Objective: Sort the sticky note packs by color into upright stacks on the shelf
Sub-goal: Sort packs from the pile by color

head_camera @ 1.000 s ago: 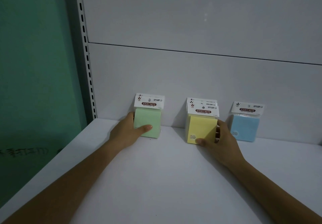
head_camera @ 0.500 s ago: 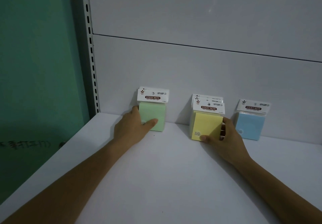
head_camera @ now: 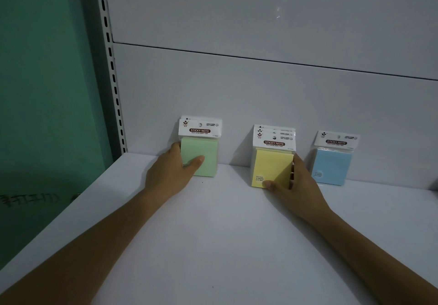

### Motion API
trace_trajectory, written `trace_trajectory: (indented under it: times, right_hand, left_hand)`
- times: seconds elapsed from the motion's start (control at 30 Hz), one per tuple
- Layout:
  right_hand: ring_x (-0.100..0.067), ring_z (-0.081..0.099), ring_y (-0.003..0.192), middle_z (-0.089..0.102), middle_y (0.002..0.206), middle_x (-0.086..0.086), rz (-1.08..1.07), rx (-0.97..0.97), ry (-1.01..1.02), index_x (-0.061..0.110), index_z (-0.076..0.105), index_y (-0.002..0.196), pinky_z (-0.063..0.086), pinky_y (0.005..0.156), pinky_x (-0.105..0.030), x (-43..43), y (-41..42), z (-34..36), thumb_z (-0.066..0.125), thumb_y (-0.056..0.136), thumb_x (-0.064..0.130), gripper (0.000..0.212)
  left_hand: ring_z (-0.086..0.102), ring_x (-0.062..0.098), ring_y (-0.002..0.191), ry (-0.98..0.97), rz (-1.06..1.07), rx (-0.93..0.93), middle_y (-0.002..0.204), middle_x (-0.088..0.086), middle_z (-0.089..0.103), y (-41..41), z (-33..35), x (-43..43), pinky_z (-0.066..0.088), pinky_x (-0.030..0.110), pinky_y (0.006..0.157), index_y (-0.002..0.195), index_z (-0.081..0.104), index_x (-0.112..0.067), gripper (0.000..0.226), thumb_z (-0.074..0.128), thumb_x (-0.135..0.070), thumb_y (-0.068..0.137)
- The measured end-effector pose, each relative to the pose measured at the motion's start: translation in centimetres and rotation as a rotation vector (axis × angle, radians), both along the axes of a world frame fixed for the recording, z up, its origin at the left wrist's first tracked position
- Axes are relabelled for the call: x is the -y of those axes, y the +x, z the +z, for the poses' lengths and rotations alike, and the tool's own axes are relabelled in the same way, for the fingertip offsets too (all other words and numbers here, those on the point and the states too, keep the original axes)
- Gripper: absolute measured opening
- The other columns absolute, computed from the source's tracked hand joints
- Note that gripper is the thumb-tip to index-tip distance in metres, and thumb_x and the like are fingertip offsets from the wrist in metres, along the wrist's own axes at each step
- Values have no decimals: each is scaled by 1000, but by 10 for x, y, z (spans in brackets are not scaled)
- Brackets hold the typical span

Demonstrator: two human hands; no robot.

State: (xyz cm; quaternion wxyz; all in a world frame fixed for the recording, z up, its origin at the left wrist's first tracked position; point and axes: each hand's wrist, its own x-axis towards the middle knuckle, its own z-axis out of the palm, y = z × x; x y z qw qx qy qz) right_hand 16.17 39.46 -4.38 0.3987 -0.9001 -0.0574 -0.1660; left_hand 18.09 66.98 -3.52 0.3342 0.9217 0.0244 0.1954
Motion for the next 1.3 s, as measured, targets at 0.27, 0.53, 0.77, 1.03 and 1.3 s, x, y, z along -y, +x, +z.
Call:
trace_trajectory:
  times: [0.27,0.53,0.77,1.03,1.3]
  right_hand:
    - [-21,51,117,49,133,8,35,29,66,32,28,139,46,96,-46,1,0,0,77,72,37,83]
    - [-16,37,132,40,145,-2,-76,280,132,19,24,145,32,105,-33,-6,-11,6,68,67,58,98]
    - [-26,24,140,28,152,-9,-173,390,-179,13,27,144,25,110,-45,-6,-27,12,61,77,59,88]
    - [-21,16,144,21,156,-5,-99,337,-326,18,22,147,17,115,-39,49,-56,20,60,80,55,85]
    - [-19,16,144,19,157,-2,-241,275,-398,22,20,147,17,114,-36,181,-110,25,55,85,52,77]
  left_hand:
    - [56,25,112,-162,12,119,128,3,56,2,-1,-3,48,46,91,133,37,-18,61,55,-51,85]
    - [15,25,145,399,10,440,158,7,16,-16,3,10,17,45,114,148,17,-14,75,46,-50,90]
    - [27,30,141,831,-163,476,154,12,27,-28,20,37,25,53,113,143,36,-11,71,54,-49,86]
    - [34,29,138,861,-336,511,151,12,34,-54,38,134,29,50,110,139,42,-11,68,59,-47,83]
    - [12,21,146,783,-545,489,159,3,12,-70,34,284,8,40,117,148,20,-20,69,41,-51,91]
